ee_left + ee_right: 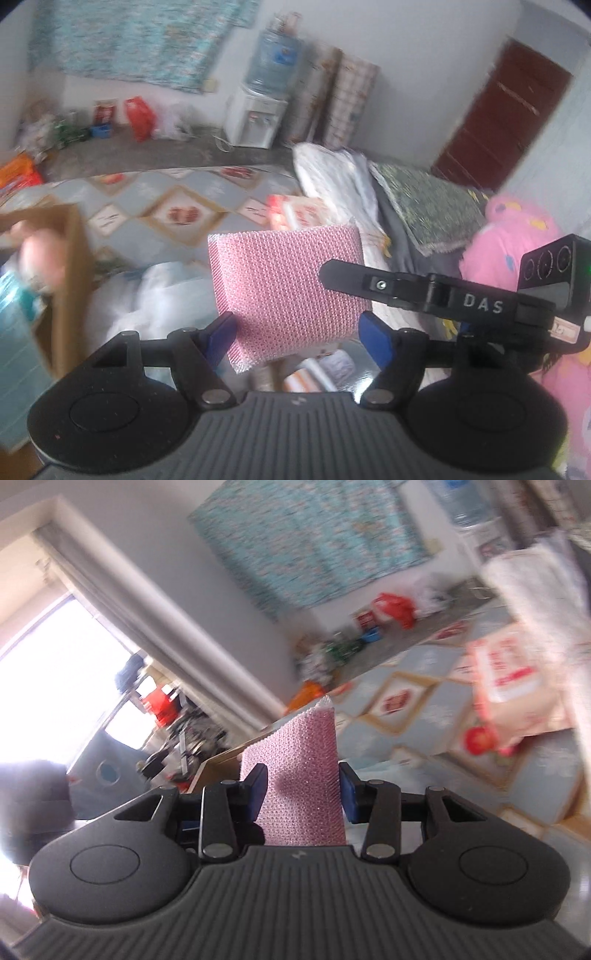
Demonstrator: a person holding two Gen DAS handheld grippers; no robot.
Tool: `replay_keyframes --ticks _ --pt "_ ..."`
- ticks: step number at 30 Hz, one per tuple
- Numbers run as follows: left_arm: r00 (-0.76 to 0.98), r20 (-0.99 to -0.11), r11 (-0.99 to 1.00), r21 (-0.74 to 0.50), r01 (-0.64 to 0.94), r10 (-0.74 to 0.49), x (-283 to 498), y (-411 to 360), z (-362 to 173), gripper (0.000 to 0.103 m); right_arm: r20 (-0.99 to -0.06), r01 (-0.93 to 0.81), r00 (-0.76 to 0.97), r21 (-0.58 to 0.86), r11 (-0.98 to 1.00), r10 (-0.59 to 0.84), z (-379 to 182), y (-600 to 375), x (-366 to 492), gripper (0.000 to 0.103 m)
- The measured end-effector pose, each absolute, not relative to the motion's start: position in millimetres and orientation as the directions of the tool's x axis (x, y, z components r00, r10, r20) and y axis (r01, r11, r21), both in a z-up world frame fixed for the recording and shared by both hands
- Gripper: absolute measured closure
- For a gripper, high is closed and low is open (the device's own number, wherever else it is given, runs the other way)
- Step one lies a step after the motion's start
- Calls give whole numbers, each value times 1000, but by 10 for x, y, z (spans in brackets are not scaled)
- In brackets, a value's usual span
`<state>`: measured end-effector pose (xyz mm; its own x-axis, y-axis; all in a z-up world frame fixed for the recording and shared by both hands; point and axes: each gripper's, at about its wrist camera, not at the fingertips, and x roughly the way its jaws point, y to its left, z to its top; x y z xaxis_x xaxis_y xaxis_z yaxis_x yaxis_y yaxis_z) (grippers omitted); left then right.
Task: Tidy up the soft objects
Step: 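Lift the pink cloth with the right gripper and carry into the box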
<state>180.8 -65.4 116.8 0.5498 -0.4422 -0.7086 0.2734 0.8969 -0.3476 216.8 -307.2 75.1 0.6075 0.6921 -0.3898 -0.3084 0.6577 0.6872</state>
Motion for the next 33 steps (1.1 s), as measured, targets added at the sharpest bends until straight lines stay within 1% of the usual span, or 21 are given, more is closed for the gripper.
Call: replay_keyframes --ticks 5,10,15,19,24,27,29,33 --pt "610 -686 906 -399 142 -397 1551 58 1186 30 -391 -413 508 672 615 767 987 -2339 2184 62" --pt "658 -680 901 -434 -7 -323 1324 755 1118 30 -434 -499 384 645 579 815 1073 -1502 2280 62" --pt "668 -695 870 -472 -142 -267 1228 1343 929 30 -492 -539 257 641 546 832 990 -736 2452 62" --pt "637 -715 829 -519 -207 -288 1287 1580 662 30 -563 -559 203 605 567 801 881 -269 2612 62" --pt "587 -719 779 -585 -224 -371 1535 1579 257 35 -656 -602 227 486 633 719 736 75 2842 62" --pt "555 -728 770 -596 -225 -401 1646 1505 48 35 -699 -603 272 412 683 662 613 167 2997 62" --pt "554 -727 765 -602 -228 -406 1677 1477 -25 35 -705 -592 298 392 704 643 552 165 3068 62" --pt "584 -701 753 -621 -217 -410 1606 1541 -28 34 -692 -575 310 409 708 652 489 39 3151 62"
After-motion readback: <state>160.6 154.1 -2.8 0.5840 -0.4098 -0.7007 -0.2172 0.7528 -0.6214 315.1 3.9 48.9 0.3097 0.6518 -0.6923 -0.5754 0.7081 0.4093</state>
